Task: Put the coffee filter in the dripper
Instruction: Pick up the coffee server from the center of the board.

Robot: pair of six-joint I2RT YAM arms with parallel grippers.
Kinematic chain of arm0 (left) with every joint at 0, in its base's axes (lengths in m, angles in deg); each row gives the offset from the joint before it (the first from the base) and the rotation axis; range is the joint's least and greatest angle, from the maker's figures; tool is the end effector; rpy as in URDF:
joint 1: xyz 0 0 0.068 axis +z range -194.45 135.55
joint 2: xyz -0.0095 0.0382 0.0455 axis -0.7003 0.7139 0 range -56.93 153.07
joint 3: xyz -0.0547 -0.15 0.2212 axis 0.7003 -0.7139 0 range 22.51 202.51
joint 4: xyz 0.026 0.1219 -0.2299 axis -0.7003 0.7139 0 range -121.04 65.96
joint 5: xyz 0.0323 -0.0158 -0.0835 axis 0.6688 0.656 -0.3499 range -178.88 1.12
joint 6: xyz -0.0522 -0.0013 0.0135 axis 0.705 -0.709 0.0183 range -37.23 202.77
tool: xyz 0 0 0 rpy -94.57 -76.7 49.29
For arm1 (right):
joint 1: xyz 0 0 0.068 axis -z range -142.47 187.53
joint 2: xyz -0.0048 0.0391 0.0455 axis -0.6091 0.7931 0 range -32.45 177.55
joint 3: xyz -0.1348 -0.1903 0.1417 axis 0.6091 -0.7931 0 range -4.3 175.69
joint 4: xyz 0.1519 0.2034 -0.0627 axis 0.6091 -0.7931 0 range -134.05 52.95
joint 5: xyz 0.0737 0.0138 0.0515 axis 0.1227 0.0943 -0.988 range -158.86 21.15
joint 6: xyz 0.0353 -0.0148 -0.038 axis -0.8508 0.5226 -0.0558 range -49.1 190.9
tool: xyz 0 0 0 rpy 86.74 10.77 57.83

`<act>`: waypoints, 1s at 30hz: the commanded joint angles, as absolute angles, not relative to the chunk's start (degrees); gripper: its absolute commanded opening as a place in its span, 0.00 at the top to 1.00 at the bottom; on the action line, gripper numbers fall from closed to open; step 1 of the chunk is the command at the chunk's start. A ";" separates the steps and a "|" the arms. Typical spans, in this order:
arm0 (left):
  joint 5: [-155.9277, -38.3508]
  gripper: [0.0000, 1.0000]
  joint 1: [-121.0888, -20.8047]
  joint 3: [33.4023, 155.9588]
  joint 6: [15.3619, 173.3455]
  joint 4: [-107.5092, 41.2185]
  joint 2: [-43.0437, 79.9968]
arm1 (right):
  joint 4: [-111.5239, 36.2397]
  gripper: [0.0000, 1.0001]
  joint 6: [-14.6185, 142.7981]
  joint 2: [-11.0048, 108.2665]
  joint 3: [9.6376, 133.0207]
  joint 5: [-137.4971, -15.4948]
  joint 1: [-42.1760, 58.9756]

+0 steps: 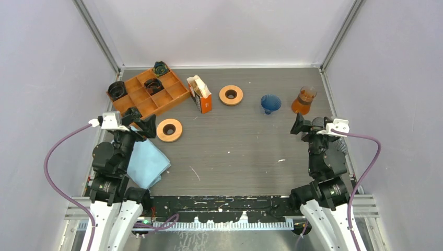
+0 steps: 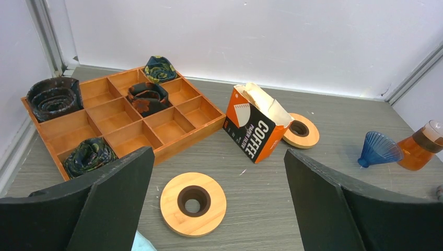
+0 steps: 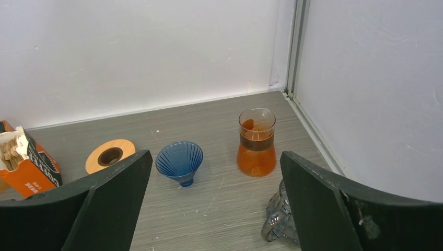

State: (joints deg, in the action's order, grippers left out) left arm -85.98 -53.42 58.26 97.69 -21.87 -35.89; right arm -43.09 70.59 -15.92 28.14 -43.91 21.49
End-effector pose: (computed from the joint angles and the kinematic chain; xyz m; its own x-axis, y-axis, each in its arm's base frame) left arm 0.1035 -0.0145 0.3391 0.0649 -0.2704 -0.9605 0.1270 0.9570 -0.2609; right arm 0.0915 0.0106 0.3318 0.1656 0.0528 -0.9848 0.1479 0.9860 0.0777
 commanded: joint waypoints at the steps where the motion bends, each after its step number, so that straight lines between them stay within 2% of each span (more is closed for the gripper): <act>1: -86.39 0.01 -53.52 58.28 97.59 -26.47 -36.01 | -40.31 0.00 70.64 -16.35 30.41 -42.76 21.20; 14: -85.12 0.01 -53.56 59.38 99.23 -23.63 -38.34 | -43.47 0.00 68.39 -11.28 34.85 -42.50 21.18; 30: -82.51 0.01 -57.12 62.13 97.06 -10.31 -38.12 | -58.12 0.00 71.78 15.35 54.95 -35.71 21.96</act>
State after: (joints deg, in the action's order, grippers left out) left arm -83.53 -54.99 59.42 98.85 -12.45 -38.62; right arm -55.00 70.67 11.23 50.28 -38.90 21.52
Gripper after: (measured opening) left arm 0.991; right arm 0.998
